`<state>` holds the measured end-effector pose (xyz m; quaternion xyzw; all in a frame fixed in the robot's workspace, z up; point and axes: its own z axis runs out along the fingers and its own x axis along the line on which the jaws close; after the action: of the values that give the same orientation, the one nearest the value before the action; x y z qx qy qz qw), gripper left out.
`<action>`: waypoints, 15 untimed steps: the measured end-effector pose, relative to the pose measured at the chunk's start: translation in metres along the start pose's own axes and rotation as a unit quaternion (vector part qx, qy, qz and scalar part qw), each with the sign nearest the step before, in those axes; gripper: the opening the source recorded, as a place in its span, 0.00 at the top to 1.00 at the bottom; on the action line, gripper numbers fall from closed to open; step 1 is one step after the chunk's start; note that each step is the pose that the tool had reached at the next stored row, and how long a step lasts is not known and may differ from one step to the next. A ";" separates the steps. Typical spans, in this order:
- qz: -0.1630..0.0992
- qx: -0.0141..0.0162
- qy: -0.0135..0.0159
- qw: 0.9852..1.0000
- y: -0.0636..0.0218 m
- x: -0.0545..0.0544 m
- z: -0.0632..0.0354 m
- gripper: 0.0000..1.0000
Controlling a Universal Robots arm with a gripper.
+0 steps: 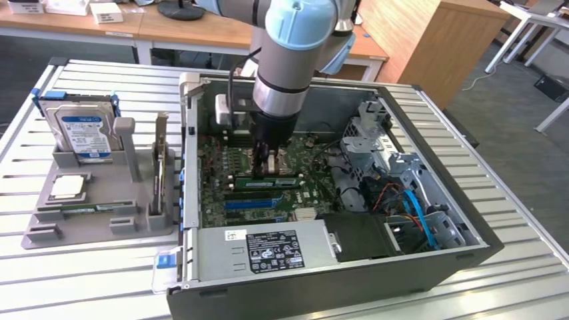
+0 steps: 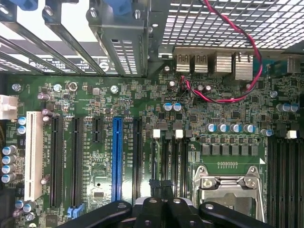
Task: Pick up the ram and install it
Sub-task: 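Press down the ram until it locks into place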
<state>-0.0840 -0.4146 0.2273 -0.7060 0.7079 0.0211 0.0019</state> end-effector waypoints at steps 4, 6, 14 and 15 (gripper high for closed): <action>0.000 0.000 0.000 1.000 0.0000 0.000 0.0008 0.89; 0.000 0.000 0.000 1.000 0.0000 0.000 0.0009 0.89; 0.000 0.000 0.000 1.000 0.0000 0.000 0.0028 0.89; 0.000 0.000 0.000 1.000 0.0000 0.000 0.0029 0.89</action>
<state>-0.0841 -0.4147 0.2244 -0.7060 0.7079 0.0211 0.0018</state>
